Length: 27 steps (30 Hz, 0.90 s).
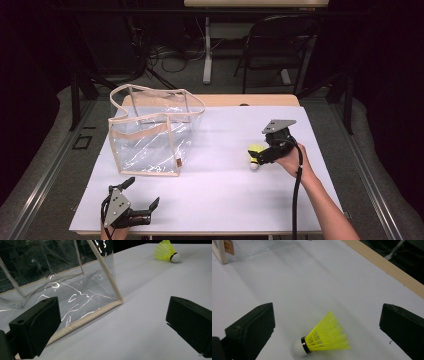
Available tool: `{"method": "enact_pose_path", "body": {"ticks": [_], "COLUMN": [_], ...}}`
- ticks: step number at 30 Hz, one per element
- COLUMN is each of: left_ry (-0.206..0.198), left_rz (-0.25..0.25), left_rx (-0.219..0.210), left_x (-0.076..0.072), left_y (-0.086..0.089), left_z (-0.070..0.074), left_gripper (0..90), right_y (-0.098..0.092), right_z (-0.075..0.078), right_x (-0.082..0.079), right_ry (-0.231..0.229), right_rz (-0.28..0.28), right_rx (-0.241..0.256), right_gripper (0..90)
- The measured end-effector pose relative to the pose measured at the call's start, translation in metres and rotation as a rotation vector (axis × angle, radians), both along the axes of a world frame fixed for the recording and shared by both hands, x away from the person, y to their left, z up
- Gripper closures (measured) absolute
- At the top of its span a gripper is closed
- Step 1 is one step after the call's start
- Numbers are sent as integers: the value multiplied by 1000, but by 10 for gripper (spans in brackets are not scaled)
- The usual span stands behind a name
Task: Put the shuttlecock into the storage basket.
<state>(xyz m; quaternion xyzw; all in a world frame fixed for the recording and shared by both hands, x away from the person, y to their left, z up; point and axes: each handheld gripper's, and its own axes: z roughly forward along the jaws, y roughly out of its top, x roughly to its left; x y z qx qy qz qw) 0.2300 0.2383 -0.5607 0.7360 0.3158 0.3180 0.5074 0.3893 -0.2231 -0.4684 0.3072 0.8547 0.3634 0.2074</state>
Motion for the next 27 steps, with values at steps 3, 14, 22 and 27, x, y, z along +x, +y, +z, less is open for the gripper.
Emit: {"method": "enact_pose_path", "body": {"ticks": [3,14,22,27], "left_ry": [2,1,0,5], "left_rz": [-1,-3,-2,-3], "left_rx": [0,-1,-2,1], "left_x": [0,0,0,0], "left_y": [0,0,1,1], "left_z": [0,0,0,0], "left_gripper": [0,0,0,0], "right_y": [2,7,9,9], "right_z": [-1,-7,-11,-14], "right_x": [5,17,26,31], "right_ry": [28,86,129,166], "right_rz": [-4,-6,-13,-15], "right_rx": [-12,-44,-75,-102], "right_gripper": [0,0,15,56]}}
